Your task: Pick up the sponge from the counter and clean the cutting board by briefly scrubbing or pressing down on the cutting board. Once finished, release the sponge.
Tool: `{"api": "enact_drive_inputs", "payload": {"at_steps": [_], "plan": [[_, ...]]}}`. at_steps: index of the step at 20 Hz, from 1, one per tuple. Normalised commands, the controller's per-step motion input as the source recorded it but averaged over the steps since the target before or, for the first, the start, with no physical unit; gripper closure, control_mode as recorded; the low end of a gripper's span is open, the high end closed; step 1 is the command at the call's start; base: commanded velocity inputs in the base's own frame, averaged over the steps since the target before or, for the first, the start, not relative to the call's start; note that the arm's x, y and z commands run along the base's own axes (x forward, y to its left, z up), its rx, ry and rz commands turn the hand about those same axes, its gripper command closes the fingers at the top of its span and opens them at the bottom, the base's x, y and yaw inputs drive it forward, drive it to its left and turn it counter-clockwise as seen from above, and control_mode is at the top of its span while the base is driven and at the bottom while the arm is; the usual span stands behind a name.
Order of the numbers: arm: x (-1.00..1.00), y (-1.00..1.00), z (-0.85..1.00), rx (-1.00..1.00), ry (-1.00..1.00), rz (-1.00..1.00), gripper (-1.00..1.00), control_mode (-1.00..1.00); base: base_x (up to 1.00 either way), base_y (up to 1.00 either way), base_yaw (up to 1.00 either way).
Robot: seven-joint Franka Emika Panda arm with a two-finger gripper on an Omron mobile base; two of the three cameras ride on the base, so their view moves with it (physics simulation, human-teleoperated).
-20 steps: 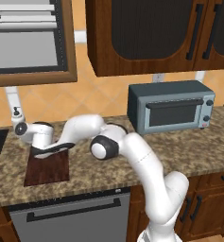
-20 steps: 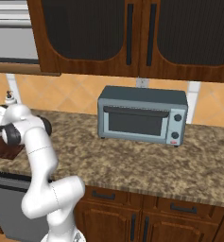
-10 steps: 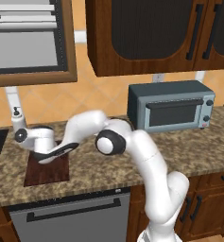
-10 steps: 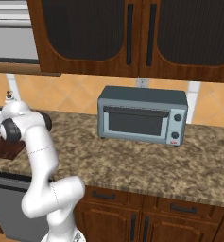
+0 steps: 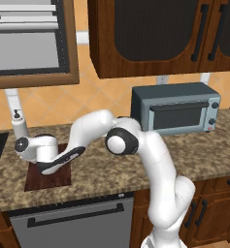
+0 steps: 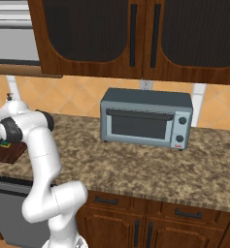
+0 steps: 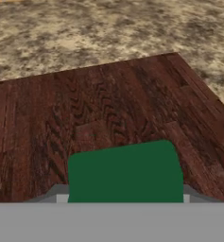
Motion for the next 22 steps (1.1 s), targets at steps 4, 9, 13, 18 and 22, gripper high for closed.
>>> {"api": "enact_drive_inputs", "payload": {"at_steps": [4, 9, 13, 18, 22], "plan": [[-0.76, -0.03, -0.26, 0.0, 0.0, 0.0, 1.0, -1.0, 0.0, 0.0, 0.0], [-0.76, -0.11, -0.22, 0.0, 0.02, 0.0, 1.0, -1.0, 0.0, 0.0, 0.0], [-0.57, -0.11, -0.2, 0.0, 0.04, 0.0, 1.0, -1.0, 0.0, 0.0, 0.0], [-0.25, -0.26, -0.16, 0.0, 0.0, 0.0, 1.0, -1.0, 0.0, 0.0, 0.0], [0.0, -0.5, -0.14, 0.0, 0.0, 0.0, 1.0, -1.0, 0.0, 0.0, 0.0]]}}
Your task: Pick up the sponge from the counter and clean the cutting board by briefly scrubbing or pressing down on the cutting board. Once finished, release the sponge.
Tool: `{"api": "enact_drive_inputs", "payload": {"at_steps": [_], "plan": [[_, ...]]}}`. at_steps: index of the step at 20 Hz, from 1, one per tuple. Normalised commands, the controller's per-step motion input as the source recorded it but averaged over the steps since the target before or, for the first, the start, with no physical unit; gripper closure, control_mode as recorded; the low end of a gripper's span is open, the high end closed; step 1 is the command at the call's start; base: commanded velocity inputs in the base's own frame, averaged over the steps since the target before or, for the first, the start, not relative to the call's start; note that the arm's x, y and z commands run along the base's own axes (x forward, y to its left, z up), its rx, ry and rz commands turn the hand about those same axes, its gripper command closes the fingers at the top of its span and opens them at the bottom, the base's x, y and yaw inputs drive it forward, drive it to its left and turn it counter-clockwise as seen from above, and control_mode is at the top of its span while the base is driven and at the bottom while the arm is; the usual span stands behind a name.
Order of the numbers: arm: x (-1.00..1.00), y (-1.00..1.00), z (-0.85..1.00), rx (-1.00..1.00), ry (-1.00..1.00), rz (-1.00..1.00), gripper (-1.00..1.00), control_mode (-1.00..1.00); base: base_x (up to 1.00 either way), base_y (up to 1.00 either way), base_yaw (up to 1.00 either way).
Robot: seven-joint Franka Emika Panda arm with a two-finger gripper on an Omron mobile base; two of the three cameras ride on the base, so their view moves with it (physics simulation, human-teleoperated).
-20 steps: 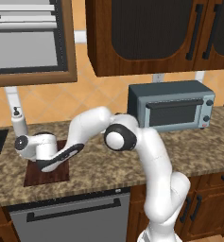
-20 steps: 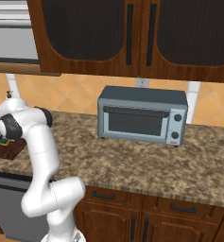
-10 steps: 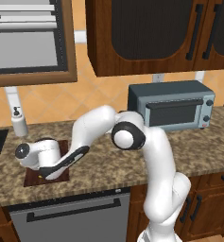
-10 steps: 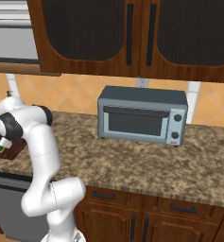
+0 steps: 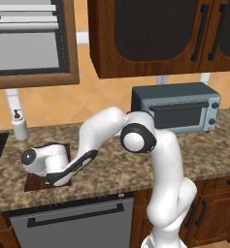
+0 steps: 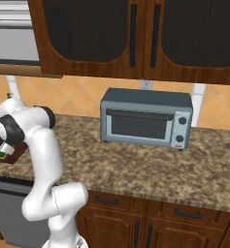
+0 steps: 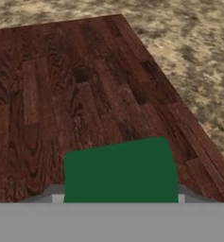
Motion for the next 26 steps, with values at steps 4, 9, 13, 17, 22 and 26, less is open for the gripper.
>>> {"api": "enact_drive_inputs", "payload": {"at_steps": [4, 9, 13, 17, 22, 26], "plan": [[0.23, -0.54, -0.14, 0.0, -0.02, 0.0, 1.0, -1.0, 0.0, 0.0, 0.0], [0.56, -0.35, -0.14, 0.0, -0.01, 0.0, 1.0, -1.0, 0.0, 0.0, 0.0], [0.67, -0.29, -0.16, 0.0, -0.02, 0.0, 1.0, -1.0, 0.0, 0.0, 0.0], [0.72, -0.12, -0.29, 0.0, -0.1, 0.0, 1.0, -1.0, 0.0, 0.0, 0.0], [0.74, -0.14, -0.27, 0.0, -0.1, 0.0, 1.0, -1.0, 0.0, 0.0, 0.0], [0.74, -0.19, -0.24, 0.0, -0.08, 0.0, 1.0, -1.0, 0.0, 0.0, 0.0]]}}
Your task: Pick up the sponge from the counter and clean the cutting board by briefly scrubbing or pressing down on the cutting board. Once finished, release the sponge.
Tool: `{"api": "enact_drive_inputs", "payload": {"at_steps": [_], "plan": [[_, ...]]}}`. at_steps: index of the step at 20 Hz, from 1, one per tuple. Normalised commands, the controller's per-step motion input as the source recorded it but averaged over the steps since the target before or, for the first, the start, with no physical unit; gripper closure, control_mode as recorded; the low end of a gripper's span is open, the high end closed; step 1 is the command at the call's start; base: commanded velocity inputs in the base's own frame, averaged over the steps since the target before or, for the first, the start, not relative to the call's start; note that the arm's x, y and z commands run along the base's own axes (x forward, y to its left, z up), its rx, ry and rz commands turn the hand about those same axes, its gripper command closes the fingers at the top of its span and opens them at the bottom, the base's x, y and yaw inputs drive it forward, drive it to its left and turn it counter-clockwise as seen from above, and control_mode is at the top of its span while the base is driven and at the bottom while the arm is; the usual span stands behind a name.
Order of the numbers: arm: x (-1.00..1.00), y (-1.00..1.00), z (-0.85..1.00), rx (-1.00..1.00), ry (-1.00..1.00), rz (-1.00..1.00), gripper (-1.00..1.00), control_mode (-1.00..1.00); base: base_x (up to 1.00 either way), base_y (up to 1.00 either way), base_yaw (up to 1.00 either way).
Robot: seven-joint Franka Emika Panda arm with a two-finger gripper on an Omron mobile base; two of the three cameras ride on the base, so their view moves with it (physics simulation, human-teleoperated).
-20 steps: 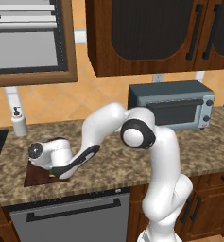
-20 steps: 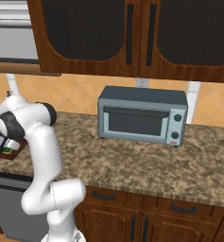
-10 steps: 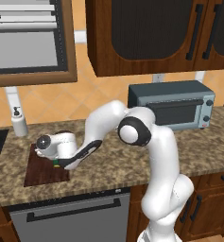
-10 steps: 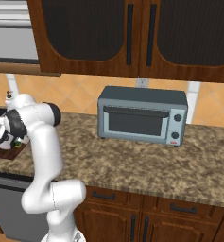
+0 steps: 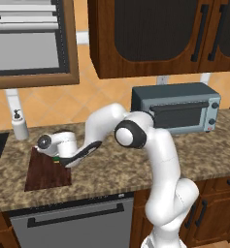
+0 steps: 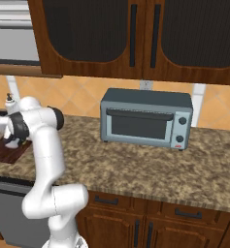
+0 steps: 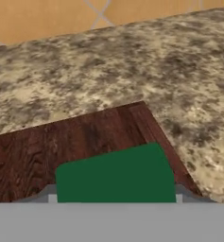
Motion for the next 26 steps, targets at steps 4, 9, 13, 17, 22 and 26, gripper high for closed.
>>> {"api": "enact_drive_inputs", "payload": {"at_steps": [4, 9, 13, 17, 22, 26], "plan": [[0.73, -0.26, -0.18, 0.0, -0.07, 0.0, 1.0, -1.0, 0.0, 0.0, 0.0], [0.72, -0.29, -0.18, 0.0, -0.06, 0.0, 1.0, -1.0, 0.0, 0.0, 0.0], [0.37, -0.5, -0.13, 0.0, -0.05, 0.0, 1.0, -1.0, 0.0, 0.0, 0.0], [-0.34, -0.49, -0.03, 0.0, -0.05, 0.0, 1.0, -1.0, 0.0, 0.0, 0.0], [-0.59, -0.11, -0.33, 0.0, -0.03, 0.0, 1.0, -1.0, 0.0, 0.0, 0.0], [-0.74, 0.0, -0.44, 0.0, 0.0, 0.0, 1.0, -1.0, 0.0, 0.0, 0.0]]}}
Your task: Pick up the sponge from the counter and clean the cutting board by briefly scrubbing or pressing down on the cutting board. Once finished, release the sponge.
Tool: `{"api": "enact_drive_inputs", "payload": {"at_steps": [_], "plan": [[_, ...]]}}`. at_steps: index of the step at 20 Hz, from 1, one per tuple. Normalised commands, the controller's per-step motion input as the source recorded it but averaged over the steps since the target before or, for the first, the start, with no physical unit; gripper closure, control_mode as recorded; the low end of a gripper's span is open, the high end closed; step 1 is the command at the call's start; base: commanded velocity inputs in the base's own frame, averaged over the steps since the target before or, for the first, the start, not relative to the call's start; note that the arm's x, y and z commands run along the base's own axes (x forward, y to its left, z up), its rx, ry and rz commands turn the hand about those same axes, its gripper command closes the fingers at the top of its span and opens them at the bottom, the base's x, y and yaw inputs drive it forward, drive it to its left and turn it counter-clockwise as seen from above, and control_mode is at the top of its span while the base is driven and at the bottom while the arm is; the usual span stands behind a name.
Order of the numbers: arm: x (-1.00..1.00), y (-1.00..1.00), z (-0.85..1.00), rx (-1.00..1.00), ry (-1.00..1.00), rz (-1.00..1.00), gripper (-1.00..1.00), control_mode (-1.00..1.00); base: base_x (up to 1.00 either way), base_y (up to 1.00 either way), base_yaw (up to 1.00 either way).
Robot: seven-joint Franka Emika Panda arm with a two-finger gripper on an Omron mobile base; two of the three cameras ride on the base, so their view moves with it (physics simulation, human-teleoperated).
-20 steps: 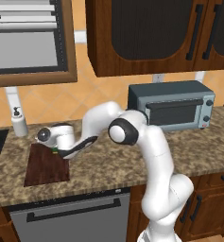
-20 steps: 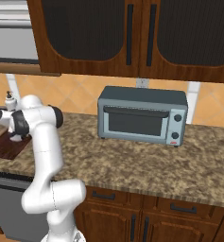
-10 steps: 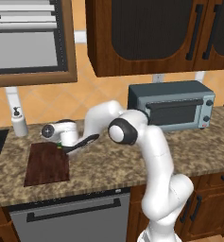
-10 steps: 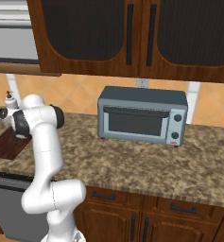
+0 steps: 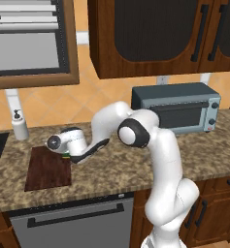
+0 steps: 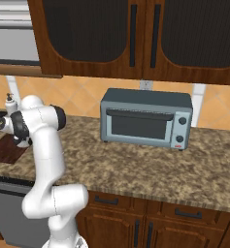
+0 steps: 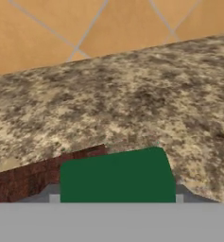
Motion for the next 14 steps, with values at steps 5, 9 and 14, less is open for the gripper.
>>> {"api": "enact_drive_inputs", "payload": {"at_steps": [5, 9, 14], "plan": [[-0.74, 0.0, -0.39, 0.0, 0.03, 0.0, 1.0, -1.0, 0.0, 0.0, 0.0], [-0.86, 0.0, -0.61, 0.0, 0.05, 0.0, 1.0, -1.0, 0.0, 0.0, 0.0], [-0.99, 0.0, -0.75, 0.01, 0.0, 0.0, 1.0, -1.0, 0.0, 0.0, 0.0]]}}
